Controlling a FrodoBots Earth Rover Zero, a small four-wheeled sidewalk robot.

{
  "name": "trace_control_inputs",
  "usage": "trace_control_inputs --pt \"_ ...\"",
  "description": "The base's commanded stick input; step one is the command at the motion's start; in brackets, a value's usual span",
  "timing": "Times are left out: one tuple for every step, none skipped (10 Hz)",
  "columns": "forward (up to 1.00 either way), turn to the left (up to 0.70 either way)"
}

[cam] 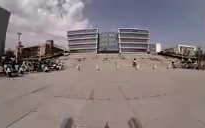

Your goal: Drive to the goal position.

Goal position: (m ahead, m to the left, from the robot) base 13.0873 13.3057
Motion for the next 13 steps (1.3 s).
trace_control_inputs --pt "1.0 0.28" --pt "1.0 0.39" --pt "1.0 0.39" --pt "1.0 0.39" --pt "1.0 0.39" --pt "1.0 0.39" --pt "1.0 0.12" --pt "1.0 0.01" --pt "1.0 0.01" --pt "1.0 0.0" --pt "1.0 -0.01" --pt "1.0 0.01" --pt "1.0 0.0"
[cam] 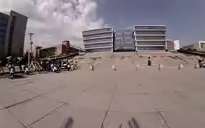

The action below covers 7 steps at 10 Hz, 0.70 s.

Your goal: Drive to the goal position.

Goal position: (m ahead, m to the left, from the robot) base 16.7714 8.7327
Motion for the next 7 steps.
trace_control_inputs --pt "1.0 0.0" --pt "1.0 0.01" --pt "1.0 0.01" --pt "1.0 -0.01" --pt "1.0 0.03" --pt "1.0 0.39" --pt "1.0 0.39"
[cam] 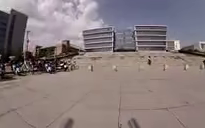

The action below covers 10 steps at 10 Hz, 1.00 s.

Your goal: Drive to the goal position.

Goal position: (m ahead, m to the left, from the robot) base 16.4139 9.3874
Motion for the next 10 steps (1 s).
trace_control_inputs --pt "1.0 0.39" --pt "1.0 0.11" --pt "1.0 -0.01" --pt "1.0 -0.01" --pt "1.0 -0.01" --pt "1.0 -0.01" --pt "1.0 -0.01" --pt "1.0 -0.01" --pt "1.0 -0.01" --pt "1.0 -0.01"
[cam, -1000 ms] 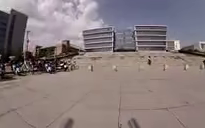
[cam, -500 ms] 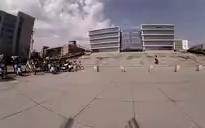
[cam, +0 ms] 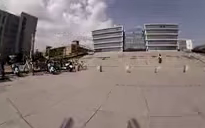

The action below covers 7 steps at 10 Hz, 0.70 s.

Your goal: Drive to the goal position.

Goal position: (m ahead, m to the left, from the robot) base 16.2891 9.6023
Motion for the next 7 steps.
trace_control_inputs --pt "1.0 -0.01" --pt "1.0 -0.01" --pt "1.0 -0.05" --pt "1.0 -0.25" --pt "1.0 -0.36" --pt "1.0 -0.4" --pt "1.0 -0.38"
